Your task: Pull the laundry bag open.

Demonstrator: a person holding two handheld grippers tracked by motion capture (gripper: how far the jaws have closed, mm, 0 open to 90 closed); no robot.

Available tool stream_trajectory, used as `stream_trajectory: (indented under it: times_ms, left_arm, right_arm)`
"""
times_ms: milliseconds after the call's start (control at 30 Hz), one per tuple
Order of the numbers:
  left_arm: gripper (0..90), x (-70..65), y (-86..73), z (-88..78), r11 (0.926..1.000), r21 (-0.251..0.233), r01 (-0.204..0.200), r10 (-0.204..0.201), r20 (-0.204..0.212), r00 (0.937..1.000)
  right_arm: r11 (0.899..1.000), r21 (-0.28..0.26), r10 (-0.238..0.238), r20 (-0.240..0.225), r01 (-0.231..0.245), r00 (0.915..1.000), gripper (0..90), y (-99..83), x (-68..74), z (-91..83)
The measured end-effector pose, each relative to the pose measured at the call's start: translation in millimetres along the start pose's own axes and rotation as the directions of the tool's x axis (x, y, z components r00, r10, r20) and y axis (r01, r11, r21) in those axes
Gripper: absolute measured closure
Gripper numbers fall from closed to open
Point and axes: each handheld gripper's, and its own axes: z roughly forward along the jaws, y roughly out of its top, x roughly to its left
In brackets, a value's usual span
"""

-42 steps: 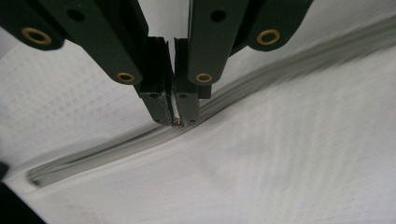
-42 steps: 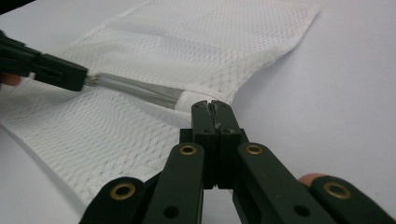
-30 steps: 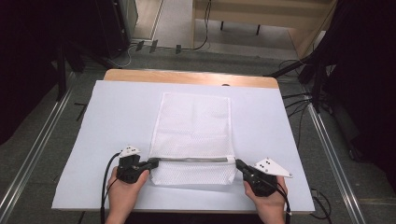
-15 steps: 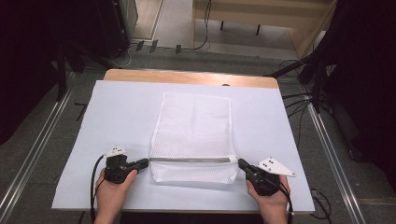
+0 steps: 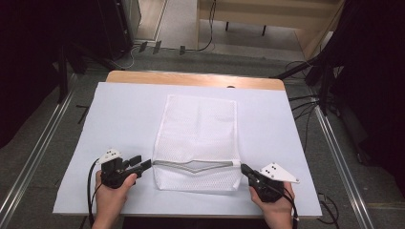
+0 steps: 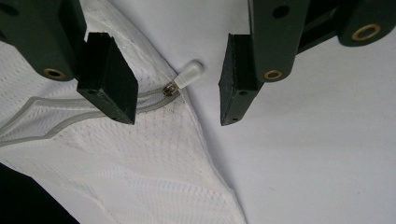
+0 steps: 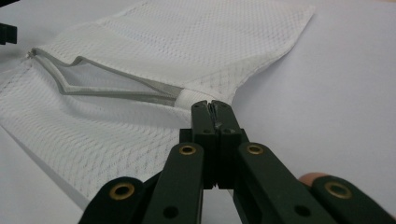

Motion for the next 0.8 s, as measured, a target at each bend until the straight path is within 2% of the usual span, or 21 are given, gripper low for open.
stream_trajectory:
  times_ms: [67,100,133,167,233,333,367,400,433,467,500,533,600,633,667,733,800]
  left_arm:
    - [46.8,0.0,0.3,-1.0,1.0,-0.007,-0.007,0.007,0.003,1.0]
    - [45.2,-0.6,0.6,-2.8,0.9997,-0.022,-0.006,0.005,-0.004,1.0]
    - [43.9,-0.6,0.6,-2.8,0.9997,-0.022,-0.006,0.005,-0.004,1.0]
    - [43.9,0.0,1.2,-4.4,0.9995,-0.028,-0.012,0.012,-0.011,0.9999]
    - [39.5,1.0,1.8,-6.8,0.9991,-0.04,-0.016,0.015,-0.018,0.9997]
    - [29.7,0.5,4.1,-10.5,0.9965,-0.064,-0.055,0.053,-0.02,0.9984]
    - [24.4,-0.3,5.5,-11.4,0.9957,-0.054,-0.076,0.075,-0.024,0.9969]
    - [13.1,-0.6,6.2,-11.6,0.9954,-0.044,-0.085,0.084,-0.028,0.9961]
    - [13.1,-0.8,6.4,-11.6,0.995,-0.039,-0.092,0.091,-0.026,0.9955]
    - [12.3,-0.9,6.6,-12.1,0.994,-0.028,-0.106,0.105,-0.029,0.994]
    - [12.3,-0.7,6.9,-12.3,0.9939,-0.023,-0.108,0.107,-0.033,0.9937]
    - [12.9,-0.2,7.3,-13.1,0.9937,-0.02,-0.11,0.11,-0.031,0.9935]
    - [12.7,2.5,7.4,-16.9,0.9921,-0.029,-0.122,0.122,0.021,0.9923]
    - [10.8,4.4,7.6,-19.6,0.9912,-0.048,-0.123,0.126,0.051,0.9908]
    - [8.7,5.8,7.8,-22.5,0.9901,-0.063,-0.126,0.129,0.06,0.9898]
    - [8.3,7.5,8.8,-27.2,0.9873,-0.078,-0.139,0.14,0.018,0.9899]
    - [8.2,10.1,9.3,-30.9,0.9837,-0.079,-0.162,0.161,-0.016,0.9868]
  right_arm:
    - [1.0,0.003,0.008,-0.009,-0.008,0.9999,89.2,-0.7,-0.6,1.1]
    - [0.999,-0.001,0.032,-0.01,-0.032,0.9994,74.9,-2.8,-2.3,2.8]
    - [0.999,-0.001,0.032,-0.01,-0.032,0.9994,74.9,-2.8,-2.3,2.8]
    - [0.999,-0.002,0.034,-0.006,-0.034,0.9994,70.9,-3.3,-3.2,3.3]
    - [0.999,0.002,0.051,0.021,-0.051,0.9985,58.6,-3.6,-5.7,3.7]
    - [0.998,-0.006,0.059,0.027,-0.059,0.9979,51.4,-3.7,-9.9,2.9]
    - [0.998,-0.004,0.061,0.027,-0.061,0.9978,48.2,-3.7,-11.4,2.2]
    - [0.998,-0.006,0.067,0.018,-0.066,0.9976,42.7,-4.2,-13.9,0.4]
    - [0.998,-0.006,0.067,0.018,-0.066,0.9976,42.7,-4.2,-13.9,0.4]
    - [0.998,0.0,0.069,0.011,-0.069,0.9976,35.6,-4.8,-16.2,-1.2]
    - [0.998,0.0,0.069,0.011,-0.069,0.9976,35.6,-4.8,-16.2,-1.2]
    - [0.997,0.005,0.073,0.005,-0.074,0.9973,31.2,-5.0,-19.1,-3.2]
    - [0.997,0.006,0.077,0.007,-0.077,0.997,28.8,-5.1,-20.1,-4.1]
    - [0.997,0.003,0.079,0.026,-0.079,0.9966,26.8,-5.0,-21.3,-5.5]
    - [0.997,0.003,0.074,0.041,-0.074,0.9964,26.0,-4.8,-22.7,-6.9]
    - [0.997,-0.001,0.078,0.075,-0.078,0.9942,21.5,-4.3,-26.6,-9.1]
    - [0.996,-0.013,0.088,0.091,-0.087,0.992,21.1,-4.5,-34.0,-13.0]
